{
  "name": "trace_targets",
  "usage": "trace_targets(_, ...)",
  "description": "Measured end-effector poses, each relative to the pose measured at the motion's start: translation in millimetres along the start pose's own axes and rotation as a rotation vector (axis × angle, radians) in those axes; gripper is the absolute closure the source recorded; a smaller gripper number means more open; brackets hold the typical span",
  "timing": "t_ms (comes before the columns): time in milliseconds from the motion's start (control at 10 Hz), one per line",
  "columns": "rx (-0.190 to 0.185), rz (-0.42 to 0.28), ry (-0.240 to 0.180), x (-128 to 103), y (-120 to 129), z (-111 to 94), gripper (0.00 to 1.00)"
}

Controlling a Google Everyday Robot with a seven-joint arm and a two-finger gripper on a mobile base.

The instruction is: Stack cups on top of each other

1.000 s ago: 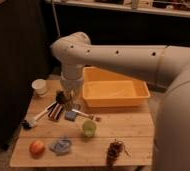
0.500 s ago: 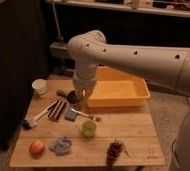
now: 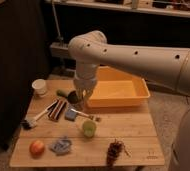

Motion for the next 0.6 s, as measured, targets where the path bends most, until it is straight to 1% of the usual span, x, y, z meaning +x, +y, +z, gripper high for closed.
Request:
trace_targets(100, -0.014, 0.021, 0.01, 0.7, -9.9, 6.7, 1.0)
trace_targets(200, -0.042, 0.049, 0.023, 3.8, -28.1, 14.8, 1.0)
trace_targets(400, -0.067, 0.068, 0.032, 7.4, -40.9, 19.1, 1.0)
trace_targets(500, -0.086, 0.072, 0.041, 9.6, -45.6, 22.7, 1.0)
trace_targets(600, -0.099, 0.082, 0.052, 12.3, -58.6, 28.8, 1.0)
